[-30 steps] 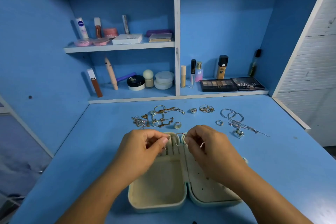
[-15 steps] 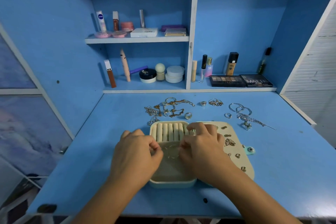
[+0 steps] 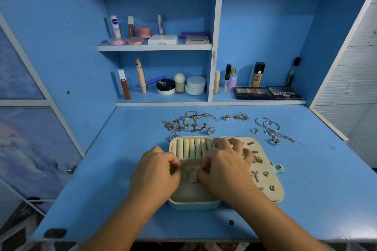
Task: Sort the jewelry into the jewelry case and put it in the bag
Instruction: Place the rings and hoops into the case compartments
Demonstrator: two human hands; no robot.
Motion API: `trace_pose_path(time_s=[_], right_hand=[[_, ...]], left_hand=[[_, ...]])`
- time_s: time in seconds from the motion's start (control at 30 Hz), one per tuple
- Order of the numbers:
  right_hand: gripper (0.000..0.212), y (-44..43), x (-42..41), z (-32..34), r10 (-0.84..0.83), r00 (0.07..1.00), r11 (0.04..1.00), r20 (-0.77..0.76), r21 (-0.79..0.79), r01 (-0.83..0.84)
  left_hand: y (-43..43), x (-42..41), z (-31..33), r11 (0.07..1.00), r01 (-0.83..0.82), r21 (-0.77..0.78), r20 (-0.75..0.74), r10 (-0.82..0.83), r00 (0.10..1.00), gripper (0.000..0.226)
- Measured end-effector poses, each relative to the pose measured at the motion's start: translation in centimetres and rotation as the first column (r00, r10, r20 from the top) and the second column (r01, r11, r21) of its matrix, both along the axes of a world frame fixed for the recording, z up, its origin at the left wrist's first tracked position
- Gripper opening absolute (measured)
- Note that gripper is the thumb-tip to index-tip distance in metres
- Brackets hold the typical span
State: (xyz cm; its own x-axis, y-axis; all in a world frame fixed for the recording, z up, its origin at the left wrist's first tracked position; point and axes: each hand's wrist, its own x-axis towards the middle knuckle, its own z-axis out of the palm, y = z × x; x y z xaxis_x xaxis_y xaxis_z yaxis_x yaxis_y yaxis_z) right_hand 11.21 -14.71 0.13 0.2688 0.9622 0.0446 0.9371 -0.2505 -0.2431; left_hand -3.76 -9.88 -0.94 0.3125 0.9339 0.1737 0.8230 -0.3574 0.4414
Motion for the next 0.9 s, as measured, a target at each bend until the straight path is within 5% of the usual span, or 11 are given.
trace_pose_path(time_s=[0.33,0.57,0.9], right_hand=[[0.021,-0.2,1.8,0.4,0.116,0.987,0.993,-0.107,0.044,-0.112],[0.011,6.2,5.8,2.3,0.263,0.944,0.96,-0.199,0.148,-0.236],[0.025,16.2,8.7,2.1,0.266,0.956,0.963,-0.127,-0.006,-0.269]], left_hand=[[1.6,-0.8,0.6,0.989,0.138,-0.053,-0.072,-0.142,0.987,0.007],[7.4,1.7,3.0,0.984,0.167,-0.066,0.167,-0.154,0.974,0.011],[17.5,6.8,1.6,0.986,0.156,-0.053,-0.014,-0.157,0.987,0.022]])
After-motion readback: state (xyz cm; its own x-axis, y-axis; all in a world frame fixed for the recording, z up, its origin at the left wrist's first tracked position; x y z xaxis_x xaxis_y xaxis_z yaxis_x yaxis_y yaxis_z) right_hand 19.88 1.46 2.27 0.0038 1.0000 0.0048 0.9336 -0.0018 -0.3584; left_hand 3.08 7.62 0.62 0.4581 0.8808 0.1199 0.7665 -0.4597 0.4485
